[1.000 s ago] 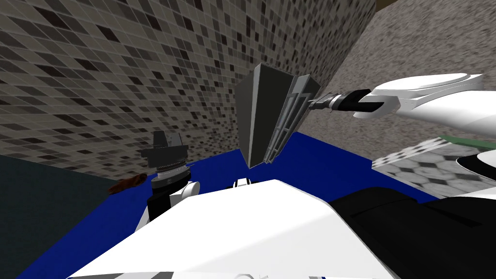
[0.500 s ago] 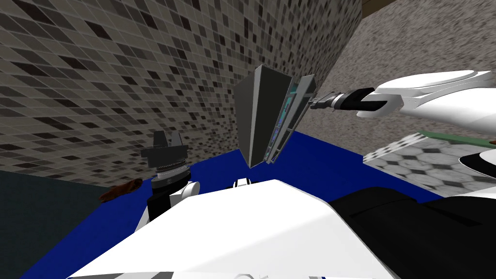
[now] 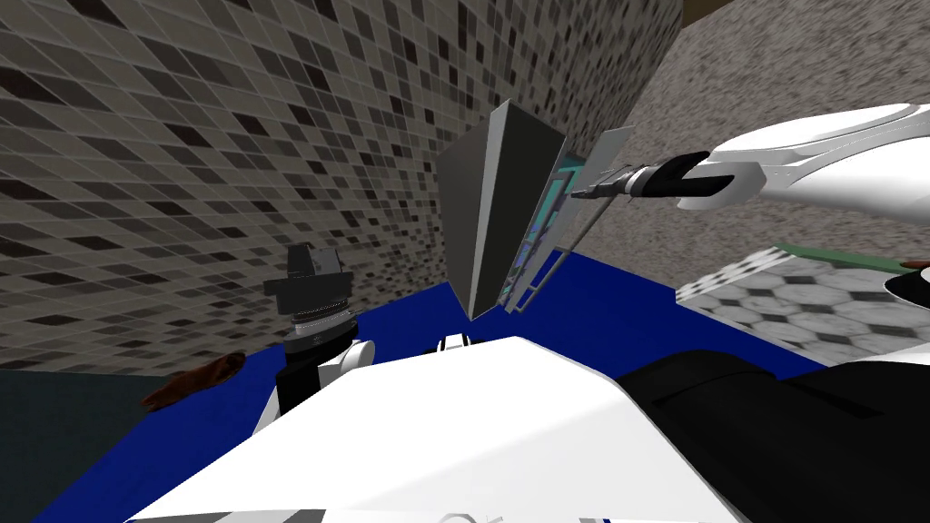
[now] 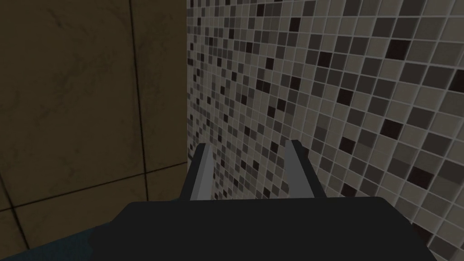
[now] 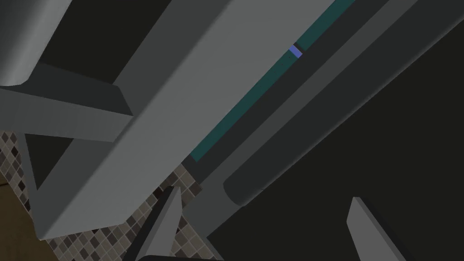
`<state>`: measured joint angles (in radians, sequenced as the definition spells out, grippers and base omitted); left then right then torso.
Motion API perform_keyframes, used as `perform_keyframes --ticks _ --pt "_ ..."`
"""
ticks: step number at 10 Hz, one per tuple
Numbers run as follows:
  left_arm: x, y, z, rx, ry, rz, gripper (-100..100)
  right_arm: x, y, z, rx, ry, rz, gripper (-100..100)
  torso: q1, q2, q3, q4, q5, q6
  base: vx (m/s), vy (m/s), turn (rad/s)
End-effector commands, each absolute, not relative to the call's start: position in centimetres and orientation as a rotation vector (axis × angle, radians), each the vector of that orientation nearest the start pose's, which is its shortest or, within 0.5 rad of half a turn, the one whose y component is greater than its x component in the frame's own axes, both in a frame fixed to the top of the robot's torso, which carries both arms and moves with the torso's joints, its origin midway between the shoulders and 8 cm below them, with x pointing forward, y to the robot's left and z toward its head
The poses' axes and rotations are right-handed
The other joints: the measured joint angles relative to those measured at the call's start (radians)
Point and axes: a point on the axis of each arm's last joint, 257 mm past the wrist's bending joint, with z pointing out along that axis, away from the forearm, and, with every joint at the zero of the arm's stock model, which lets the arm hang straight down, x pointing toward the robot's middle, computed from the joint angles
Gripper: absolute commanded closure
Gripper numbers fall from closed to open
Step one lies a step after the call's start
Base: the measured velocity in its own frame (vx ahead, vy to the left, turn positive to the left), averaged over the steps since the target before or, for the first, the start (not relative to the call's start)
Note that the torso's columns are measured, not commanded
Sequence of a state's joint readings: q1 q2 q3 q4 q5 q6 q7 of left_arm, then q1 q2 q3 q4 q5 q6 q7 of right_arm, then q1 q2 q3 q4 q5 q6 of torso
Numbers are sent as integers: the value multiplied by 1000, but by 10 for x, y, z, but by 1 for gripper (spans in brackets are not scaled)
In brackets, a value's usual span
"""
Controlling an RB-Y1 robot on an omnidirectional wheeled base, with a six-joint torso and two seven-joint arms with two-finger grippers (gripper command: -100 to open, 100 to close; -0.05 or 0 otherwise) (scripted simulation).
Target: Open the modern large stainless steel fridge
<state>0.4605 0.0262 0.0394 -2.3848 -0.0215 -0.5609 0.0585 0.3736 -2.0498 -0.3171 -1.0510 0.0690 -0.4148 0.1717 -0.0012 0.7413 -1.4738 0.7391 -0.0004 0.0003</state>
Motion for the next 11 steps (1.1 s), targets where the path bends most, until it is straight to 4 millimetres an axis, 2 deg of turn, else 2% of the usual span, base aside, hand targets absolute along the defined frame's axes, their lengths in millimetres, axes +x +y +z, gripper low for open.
perform_keyframes --ticks 1,6,8,9,10,11 --pt "309 272 92 -473 495 -1363 0 515 -623 255 -492 1585 -631 -100 0 -1 -1 0 0 0 138 45 -60" --pt "309 271 92 -473 495 -1363 0 519 -626 279 -461 1608 -669 -100 3 -4 -3 -2 1 -1 144 81 -68" --pt "309 271 92 -473 495 -1363 0 519 -625 277 -464 1606 -665 -100 -3 0 0 0 -1 0 47 22 -4" --pt "309 271 92 -473 495 -1363 0 519 -625 277 -465 1606 -665 100 -3 3 2 1 -1 0 13 0 -1" --pt "309 272 92 -473 495 -1363 0 515 -641 279 -428 1619 -698 100 -1 2 2 0 -1 0 41 102 -194" --pt "309 271 92 -473 494 -1363 0 513 -648 279 -411 1628 -713 100 2 0 1 -1 -3 6 -7 235 -266"
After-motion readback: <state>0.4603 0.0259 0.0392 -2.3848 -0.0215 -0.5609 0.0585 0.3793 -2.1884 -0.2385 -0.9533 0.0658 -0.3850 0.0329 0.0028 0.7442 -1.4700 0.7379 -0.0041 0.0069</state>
